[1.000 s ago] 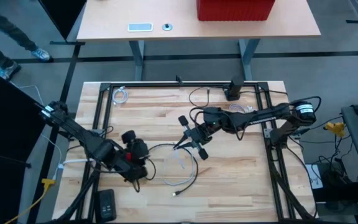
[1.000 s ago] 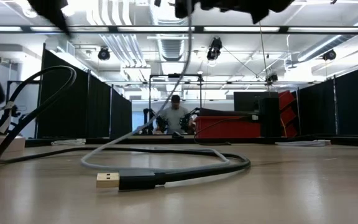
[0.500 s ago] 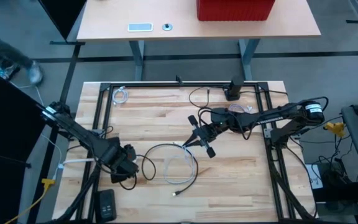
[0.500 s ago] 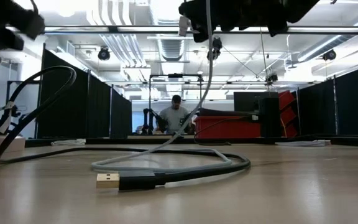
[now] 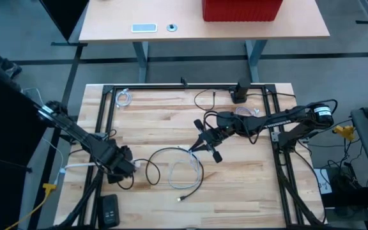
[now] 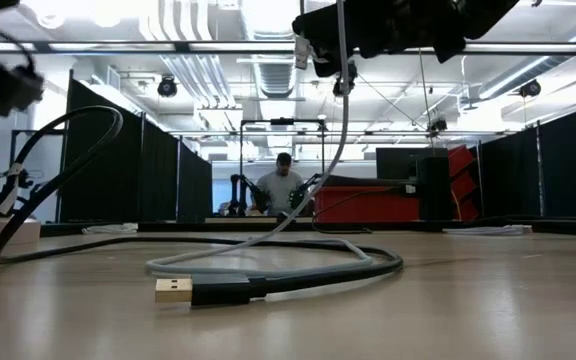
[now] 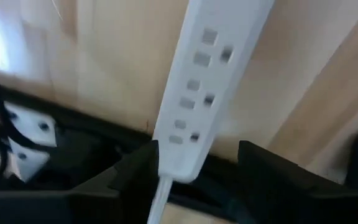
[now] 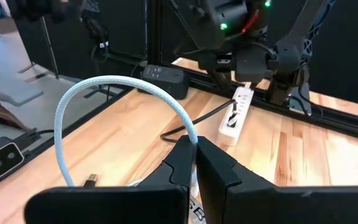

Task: Insert USB
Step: Insert the blue charger cable into the white outlet extension

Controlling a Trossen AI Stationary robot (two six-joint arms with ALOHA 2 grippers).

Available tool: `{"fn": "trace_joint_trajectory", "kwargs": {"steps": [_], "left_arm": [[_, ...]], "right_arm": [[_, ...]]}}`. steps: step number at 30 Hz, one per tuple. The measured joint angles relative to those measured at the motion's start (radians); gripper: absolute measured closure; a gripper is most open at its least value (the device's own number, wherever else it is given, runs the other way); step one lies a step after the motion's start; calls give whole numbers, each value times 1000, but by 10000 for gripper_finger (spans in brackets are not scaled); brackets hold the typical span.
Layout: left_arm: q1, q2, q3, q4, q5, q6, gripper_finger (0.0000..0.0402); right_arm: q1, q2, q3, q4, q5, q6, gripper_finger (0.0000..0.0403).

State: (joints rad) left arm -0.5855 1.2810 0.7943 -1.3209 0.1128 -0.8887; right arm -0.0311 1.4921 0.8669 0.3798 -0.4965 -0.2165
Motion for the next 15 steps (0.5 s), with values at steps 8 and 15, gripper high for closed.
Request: {"fn": "trace_joint_trajectory", "kwargs": {"steps": [8,15], "left_arm": [[-3,-25,-23,1,66,61,171],[22,-5,-22,14,47,123,169]], "right_arm": [[0,0,0,-18,0,-2,403],[5,0,-6,-39,-1,-2,403]]}}
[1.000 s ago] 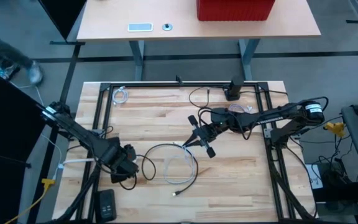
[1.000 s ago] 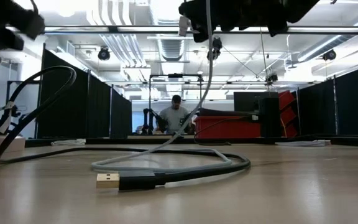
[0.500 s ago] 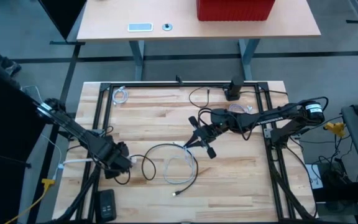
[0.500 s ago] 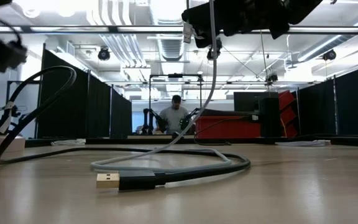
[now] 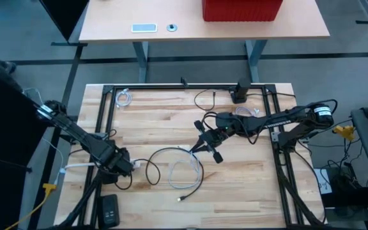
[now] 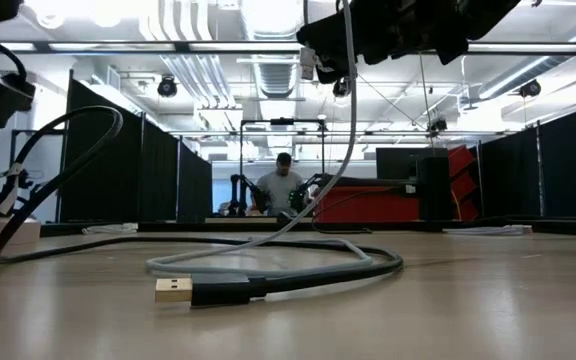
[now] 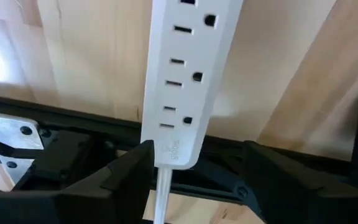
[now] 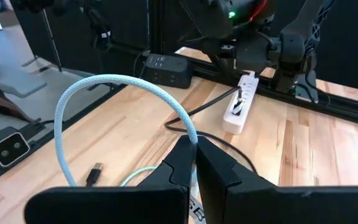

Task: Insert USB
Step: Insert the blue charger cable into the white outlet extension

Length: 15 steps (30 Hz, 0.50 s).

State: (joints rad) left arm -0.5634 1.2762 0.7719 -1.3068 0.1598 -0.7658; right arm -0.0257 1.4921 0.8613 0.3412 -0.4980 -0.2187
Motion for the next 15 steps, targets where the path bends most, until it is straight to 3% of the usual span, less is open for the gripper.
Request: {"fn": "trace_joint_trajectory", "kwargs": {"steps": [9,15], "left_arm": [[144,162,0,-3,63,174,182],[203,276,6,-8,78,282,168]], "right_arm": [[20,0,-5,-61,-18,-6,403],[40,0,-10,-104,-29,-14,403]]}}
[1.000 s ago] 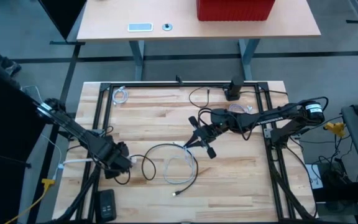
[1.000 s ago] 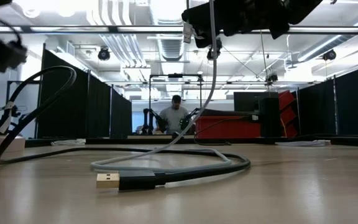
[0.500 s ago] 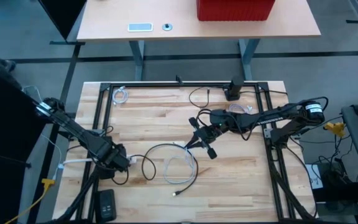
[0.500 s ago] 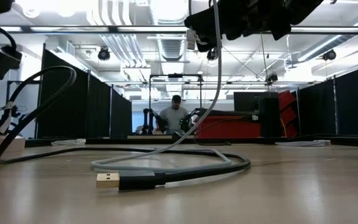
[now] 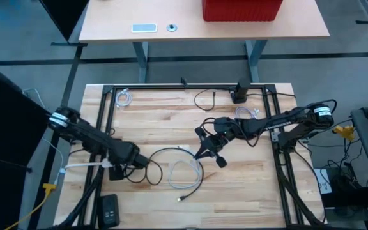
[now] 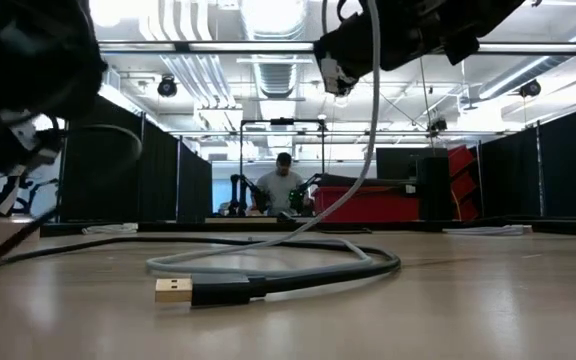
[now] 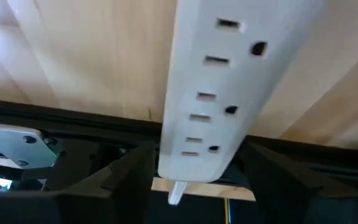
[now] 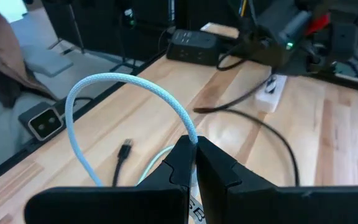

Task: Insert USB
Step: Insert the blue charger cable into the white outlet extension

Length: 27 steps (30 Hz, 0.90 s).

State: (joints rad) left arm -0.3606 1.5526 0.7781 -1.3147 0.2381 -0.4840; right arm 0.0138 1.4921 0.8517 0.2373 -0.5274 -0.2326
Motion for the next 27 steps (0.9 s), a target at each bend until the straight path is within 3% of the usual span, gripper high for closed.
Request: {"fn": "trace_joint_trajectory", "kwargs": {"steps": [7,11,18,27], "left_arm": [[4,66,2,20,35,40,139],[5,69,-30,113,43,24,132],[-5,65,-73,276,24,-21,169],[-11,61,-43,318,-73,-48,169]], "right_arm": [[8,0,-5,-42,-16,-18,403],[8,0,-6,-64,-49,-27,403],[8,0,-6,-88,-52,-31,403],[6,0,-6,-88,-48,-42,403]]}}
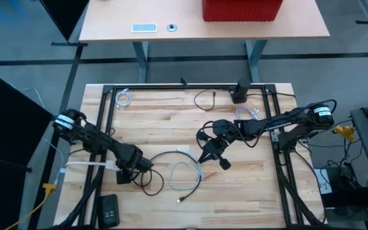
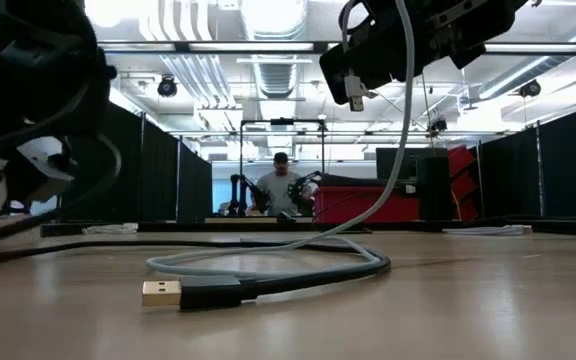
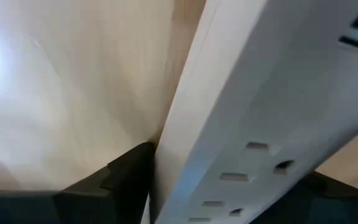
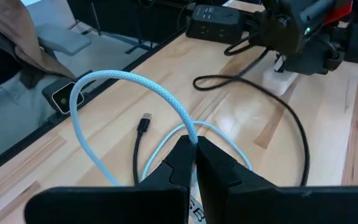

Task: Insert USB
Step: Insert the blue charger cable into the white outlet extension

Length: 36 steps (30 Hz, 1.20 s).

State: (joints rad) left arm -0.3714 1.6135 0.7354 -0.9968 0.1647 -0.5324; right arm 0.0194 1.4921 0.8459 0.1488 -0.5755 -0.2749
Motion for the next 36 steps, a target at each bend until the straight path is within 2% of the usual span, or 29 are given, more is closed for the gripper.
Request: {"fn": "trace_joint_trajectory", "kwargs": {"steps": [5,7,10,12,13,19,26,32,36], "left_arm": [[-1,-5,35,48,-113,-18,187],[0,-5,52,99,-199,-20,192],[2,-4,81,246,-368,-22,202],[4,7,105,448,-458,-23,202],[6,5,107,490,-486,-26,203],[12,33,98,676,-469,49,205],[30,128,103,782,-481,60,206],[43,168,105,858,-493,53,206],[45,166,104,861,-496,48,206]], "right_arm": [[0,0,0,-1,59,1,403],[0,0,0,-9,90,-1,403],[0,0,0,-16,133,-5,403],[0,0,0,-17,156,-5,403],[-4,0,0,-19,164,-10,403],[-16,-1,0,-112,315,-51,403],[-22,46,0,-124,301,-38,403],[-19,182,0,-30,257,-13,403],[-17,220,1,60,253,-13,403]]}}
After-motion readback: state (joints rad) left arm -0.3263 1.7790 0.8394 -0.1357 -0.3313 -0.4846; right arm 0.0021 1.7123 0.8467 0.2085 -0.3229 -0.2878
